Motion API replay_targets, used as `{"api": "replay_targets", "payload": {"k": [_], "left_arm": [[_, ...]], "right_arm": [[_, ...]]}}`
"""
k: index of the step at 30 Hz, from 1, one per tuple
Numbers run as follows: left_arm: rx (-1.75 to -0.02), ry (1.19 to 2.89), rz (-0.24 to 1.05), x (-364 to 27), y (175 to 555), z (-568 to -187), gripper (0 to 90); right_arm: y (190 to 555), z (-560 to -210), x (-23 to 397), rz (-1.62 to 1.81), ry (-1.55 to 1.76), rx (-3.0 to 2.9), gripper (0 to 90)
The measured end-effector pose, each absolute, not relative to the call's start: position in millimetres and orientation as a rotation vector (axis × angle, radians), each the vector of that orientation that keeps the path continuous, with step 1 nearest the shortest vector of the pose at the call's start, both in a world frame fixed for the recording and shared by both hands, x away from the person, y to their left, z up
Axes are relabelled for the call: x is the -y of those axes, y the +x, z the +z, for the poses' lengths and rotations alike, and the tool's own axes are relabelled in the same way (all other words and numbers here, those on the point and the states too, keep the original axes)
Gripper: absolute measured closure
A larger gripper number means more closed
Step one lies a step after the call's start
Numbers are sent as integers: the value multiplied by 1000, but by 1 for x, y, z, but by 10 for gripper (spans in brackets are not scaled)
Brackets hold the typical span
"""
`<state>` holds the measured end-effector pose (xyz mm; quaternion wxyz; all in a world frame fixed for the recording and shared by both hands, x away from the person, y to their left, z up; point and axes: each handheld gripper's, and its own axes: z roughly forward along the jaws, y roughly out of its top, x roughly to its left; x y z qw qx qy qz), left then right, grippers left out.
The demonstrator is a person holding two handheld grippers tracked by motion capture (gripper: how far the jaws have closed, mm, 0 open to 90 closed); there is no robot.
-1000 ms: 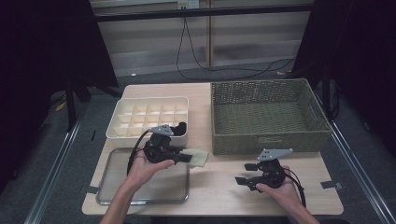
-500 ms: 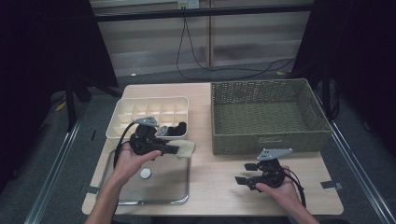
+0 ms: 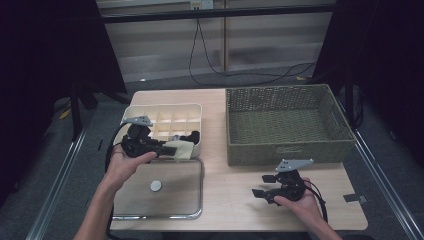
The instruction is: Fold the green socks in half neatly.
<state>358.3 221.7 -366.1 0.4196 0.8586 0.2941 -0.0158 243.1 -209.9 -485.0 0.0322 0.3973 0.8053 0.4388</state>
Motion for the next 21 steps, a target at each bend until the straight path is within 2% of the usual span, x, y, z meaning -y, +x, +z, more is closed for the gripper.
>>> {"api": "replay_targets", "payload": {"k": [21], "left_arm": [[-883,2145,22,-266,380,-361,655]], "right_arm": [[243,-486,208,1340,1217,-2486,294]]}}
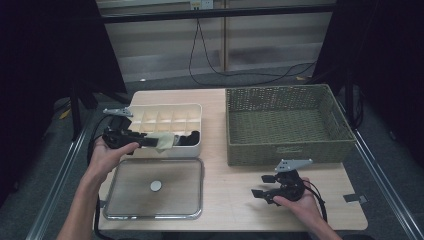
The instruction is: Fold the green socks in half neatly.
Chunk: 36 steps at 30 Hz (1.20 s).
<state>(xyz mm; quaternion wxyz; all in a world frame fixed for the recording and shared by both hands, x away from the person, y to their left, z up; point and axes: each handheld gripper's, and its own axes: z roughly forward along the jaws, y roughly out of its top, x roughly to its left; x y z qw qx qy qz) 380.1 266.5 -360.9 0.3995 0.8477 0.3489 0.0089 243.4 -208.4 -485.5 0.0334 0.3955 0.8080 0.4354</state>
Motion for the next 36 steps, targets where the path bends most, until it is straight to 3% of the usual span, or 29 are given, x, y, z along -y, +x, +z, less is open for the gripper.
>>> {"api": "replay_targets", "payload": {"k": [16,36], "left_arm": [[-980,2200,56,-292,401,-361,652],[-1021,2350,31,-280,432,-366,652]], "right_arm": [[244,-486,208,1338,1221,-2488,294],[244,-487,206,1327,1220,-2508,291]]}}
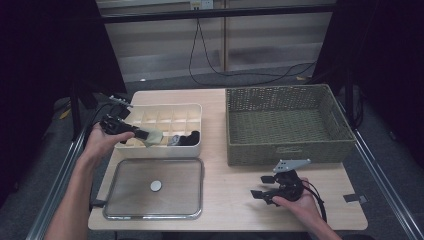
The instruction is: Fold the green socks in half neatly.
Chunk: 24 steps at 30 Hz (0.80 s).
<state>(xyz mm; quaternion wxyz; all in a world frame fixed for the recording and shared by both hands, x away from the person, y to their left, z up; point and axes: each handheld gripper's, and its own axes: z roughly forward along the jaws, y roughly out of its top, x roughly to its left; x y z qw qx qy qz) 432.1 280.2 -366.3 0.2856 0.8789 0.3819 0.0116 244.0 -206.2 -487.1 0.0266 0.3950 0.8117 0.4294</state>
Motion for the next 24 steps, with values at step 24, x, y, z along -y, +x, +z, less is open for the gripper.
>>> {"api": "replay_targets", "payload": {"k": [24], "left_arm": [[-1103,2481,28,-260,453,-388,653]], "right_arm": [[245,-488,206,1309,1213,-2512,287]]}}
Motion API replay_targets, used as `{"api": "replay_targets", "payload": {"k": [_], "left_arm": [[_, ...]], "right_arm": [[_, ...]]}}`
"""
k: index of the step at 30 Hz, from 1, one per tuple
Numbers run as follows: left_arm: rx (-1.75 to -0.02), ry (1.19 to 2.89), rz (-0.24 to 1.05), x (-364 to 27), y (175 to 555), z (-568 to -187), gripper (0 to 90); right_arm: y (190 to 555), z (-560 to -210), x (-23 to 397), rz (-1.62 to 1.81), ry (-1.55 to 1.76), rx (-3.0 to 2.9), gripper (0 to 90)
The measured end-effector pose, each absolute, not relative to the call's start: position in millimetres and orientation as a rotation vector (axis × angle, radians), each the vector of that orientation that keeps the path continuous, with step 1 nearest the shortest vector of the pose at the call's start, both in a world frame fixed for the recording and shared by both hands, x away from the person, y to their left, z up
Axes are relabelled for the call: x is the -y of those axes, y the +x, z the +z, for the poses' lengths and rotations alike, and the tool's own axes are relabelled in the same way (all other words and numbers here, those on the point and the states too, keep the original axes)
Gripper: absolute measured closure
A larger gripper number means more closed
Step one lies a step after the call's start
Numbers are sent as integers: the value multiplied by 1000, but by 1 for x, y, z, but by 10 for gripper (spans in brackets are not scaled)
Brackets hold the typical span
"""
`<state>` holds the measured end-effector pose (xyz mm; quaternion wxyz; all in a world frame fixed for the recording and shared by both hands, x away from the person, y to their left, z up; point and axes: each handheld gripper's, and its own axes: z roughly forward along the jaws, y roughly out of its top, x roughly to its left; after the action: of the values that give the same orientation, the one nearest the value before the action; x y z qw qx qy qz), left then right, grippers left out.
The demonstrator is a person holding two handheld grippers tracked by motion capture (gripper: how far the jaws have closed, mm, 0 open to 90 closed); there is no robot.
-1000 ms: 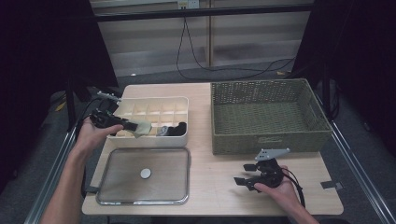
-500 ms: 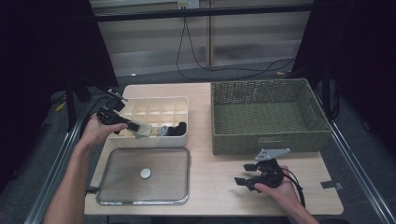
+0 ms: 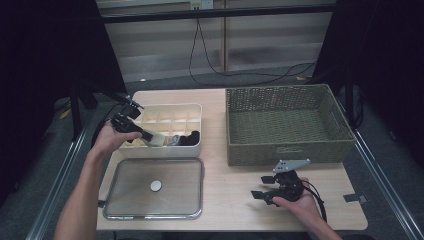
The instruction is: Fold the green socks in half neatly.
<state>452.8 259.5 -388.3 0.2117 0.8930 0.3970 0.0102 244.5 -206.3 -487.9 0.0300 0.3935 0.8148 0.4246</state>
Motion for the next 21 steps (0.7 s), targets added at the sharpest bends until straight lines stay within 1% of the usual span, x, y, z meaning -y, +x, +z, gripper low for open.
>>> {"api": "replay_targets", "payload": {"k": [4,6,9,21], "left_arm": [[-1103,2530,35,-255,456,-394,653],[-1113,2520,34,-252,456,-397,653],[-1085,2557,27,-248,457,-398,653],[-1104,2598,27,-232,461,-412,651]], "right_arm": [[245,-488,206,1307,1216,-2515,287],[245,-488,206,1307,1214,-2516,286],[245,-488,206,1307,1215,-2516,285],[245,-489,205,1309,1209,-2525,285]]}}
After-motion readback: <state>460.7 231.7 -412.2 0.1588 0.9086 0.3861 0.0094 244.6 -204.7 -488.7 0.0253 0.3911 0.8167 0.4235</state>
